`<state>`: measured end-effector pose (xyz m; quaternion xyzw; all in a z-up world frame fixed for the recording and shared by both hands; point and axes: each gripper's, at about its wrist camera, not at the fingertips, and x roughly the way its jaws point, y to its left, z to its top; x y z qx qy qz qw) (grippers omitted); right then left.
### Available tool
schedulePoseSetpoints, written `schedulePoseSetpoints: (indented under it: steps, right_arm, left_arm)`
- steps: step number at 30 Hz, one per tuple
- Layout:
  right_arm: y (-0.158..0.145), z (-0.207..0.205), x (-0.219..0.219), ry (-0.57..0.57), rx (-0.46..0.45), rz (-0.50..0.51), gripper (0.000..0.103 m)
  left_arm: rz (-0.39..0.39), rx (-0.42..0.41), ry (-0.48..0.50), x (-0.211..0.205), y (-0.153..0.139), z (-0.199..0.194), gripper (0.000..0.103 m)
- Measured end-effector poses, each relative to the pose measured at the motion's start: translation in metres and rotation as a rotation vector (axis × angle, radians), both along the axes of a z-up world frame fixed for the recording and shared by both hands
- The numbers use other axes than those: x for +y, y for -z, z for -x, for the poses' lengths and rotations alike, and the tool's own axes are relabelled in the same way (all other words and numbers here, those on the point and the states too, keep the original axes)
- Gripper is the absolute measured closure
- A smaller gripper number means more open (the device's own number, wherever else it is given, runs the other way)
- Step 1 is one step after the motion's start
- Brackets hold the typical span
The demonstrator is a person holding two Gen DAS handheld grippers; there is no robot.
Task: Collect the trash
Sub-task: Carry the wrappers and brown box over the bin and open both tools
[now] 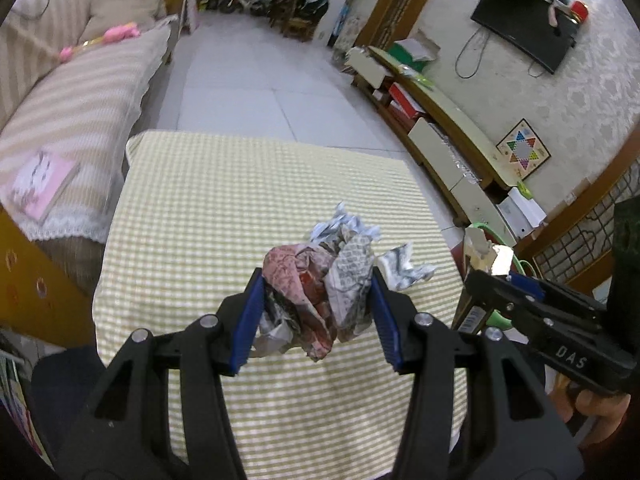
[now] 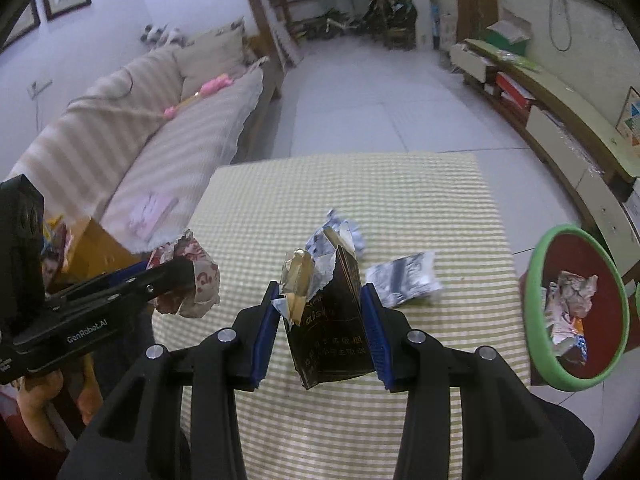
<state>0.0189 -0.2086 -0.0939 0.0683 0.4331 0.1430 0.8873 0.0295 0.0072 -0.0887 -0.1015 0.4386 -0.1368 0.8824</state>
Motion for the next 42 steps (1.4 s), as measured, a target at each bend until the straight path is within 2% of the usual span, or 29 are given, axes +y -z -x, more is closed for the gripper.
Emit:
schedulePoseSetpoints:
  steps: [15,20,26,33,38,42]
  right_arm:
    - [-0.013,0.015,-0.054,0.124,-0.043,-0.043,0.063]
    - [-0.016,0.018,-0.079,0.173,-0.057,-0.060,0.063]
    - [-0.017,0.021,-0.125,0.259,-0.074,-0.063,0.063]
    - [-0.008,0.030,-0.195,0.385,-0.067,-0.055,0.063]
    - [0.008,0.034,-0.244,0.465,-0.041,-0.069,0.062]
    - [0.023,0.036,-0.280,0.529,-0.023,-0.124,0.062]
  left_arm:
    - [-0.014,-0.064,0.105,-0.047,-0.024,-0.009,0.055]
    - [0.000,-0.087,0.163,-0.074,-0.034,-0.017,0.055]
    - [0.025,-0.088,0.259,-0.125,-0.034,-0.029,0.055]
    - [0.055,-0.049,0.367,-0.194,-0.021,-0.041,0.055]
    - [0.055,-0.034,0.428,-0.234,-0.013,-0.046,0.055]
    - [0.069,-0.011,0.460,-0.268,-0.001,-0.054,0.055]
